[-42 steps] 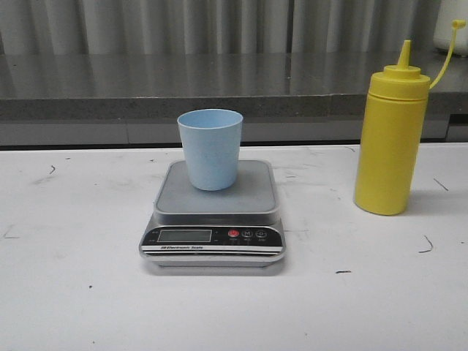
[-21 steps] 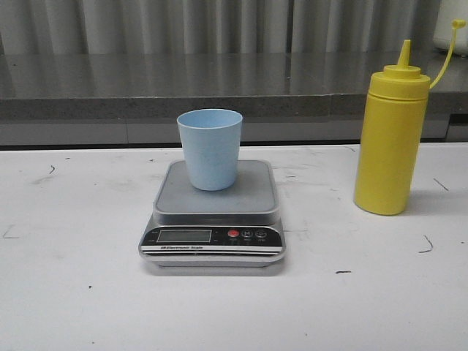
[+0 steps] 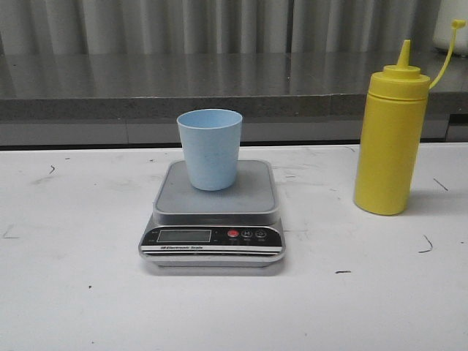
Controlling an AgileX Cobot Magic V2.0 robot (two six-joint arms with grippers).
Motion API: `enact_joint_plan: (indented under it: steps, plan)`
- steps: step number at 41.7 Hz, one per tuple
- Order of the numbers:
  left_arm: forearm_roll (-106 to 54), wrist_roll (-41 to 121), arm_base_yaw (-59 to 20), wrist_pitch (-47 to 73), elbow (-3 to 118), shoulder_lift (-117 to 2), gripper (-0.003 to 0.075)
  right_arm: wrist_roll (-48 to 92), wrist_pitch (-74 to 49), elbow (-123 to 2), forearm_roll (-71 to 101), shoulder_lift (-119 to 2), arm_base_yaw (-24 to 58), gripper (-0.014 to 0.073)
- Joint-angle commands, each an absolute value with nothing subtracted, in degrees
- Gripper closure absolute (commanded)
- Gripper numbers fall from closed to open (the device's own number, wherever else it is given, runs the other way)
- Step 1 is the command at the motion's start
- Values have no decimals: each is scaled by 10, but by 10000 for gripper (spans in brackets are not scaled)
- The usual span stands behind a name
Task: Pour seasoning into cup on scale with both arms
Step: 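Move the right gripper to the yellow squeeze bottle and grasp it, then lift the yellow bottle and tilt its nozzle down toward the cup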
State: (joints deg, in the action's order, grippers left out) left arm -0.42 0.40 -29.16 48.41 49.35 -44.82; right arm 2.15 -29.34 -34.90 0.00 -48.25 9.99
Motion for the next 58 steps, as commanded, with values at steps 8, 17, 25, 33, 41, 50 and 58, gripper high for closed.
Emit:
enact_joint_plan:
  steps: [8,17,25,33,41,50,58]
  plan:
    - [-9,3,-296,440,508,-446,334,17,-77,-282,27,-553,111,-51]
    - [-9,3,-296,440,508,-446,334,17,183,-185,43,-621,111,-51]
    - [-9,3,-296,440,508,-446,334,17,326,-174,43,-726,111,-51]
    - [-9,3,-296,440,508,-446,334,17,482,-176,38,-836,111,-51]
    - [-9,3,-296,440,508,-446,334,16,581,-195,33,-912,111,-51]
    - [-9,3,-296,440,508,-446,334,-5,598,-244,14,-967,111,-51]
    - [-9,3,-296,440,508,-446,334,-5,605,-291,14,-1006,111,-51]
